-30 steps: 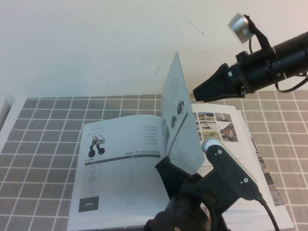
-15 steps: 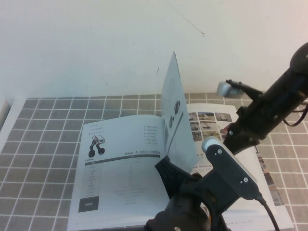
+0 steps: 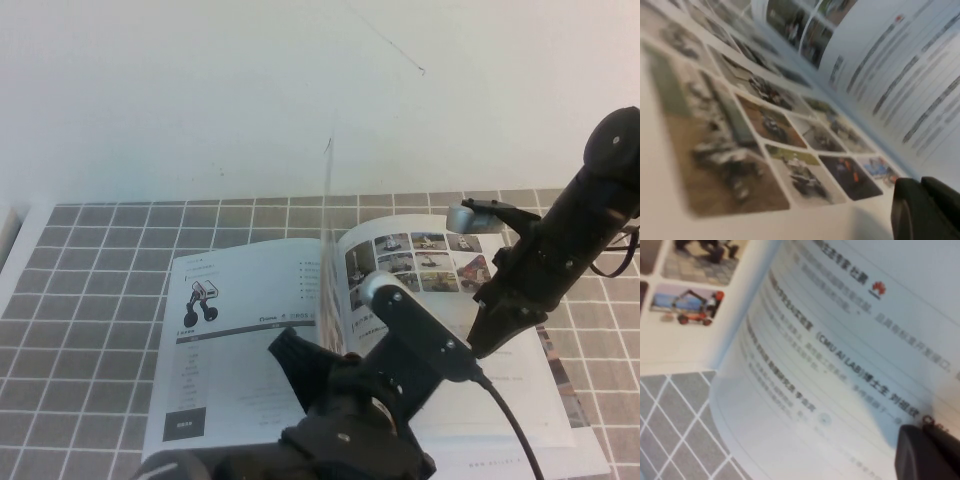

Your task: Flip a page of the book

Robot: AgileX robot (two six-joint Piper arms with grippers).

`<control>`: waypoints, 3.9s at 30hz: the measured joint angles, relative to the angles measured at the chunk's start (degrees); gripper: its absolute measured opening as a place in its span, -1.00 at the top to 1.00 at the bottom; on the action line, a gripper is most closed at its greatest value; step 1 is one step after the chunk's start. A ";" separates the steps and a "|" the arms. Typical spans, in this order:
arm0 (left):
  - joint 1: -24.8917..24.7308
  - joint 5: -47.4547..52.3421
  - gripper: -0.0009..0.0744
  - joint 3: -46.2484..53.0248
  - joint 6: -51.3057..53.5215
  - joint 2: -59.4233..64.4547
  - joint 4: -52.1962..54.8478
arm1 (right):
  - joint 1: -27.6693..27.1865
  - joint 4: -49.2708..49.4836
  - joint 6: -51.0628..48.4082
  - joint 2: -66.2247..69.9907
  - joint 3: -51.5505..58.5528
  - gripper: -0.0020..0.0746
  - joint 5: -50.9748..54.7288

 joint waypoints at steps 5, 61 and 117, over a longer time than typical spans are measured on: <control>4.02 0.47 0.99 0.00 3.22 0.00 -8.36 | 0.00 -2.06 0.73 0.00 0.00 0.95 -0.14; 24.70 3.83 0.99 -16.53 36.40 1.55 -38.49 | 0.00 -5.48 3.13 4.62 0.09 0.95 -1.24; 30.60 1.40 0.99 3.19 44.74 -50.79 -37.50 | 0.00 -25.34 7.65 -50.48 6.11 0.95 -5.76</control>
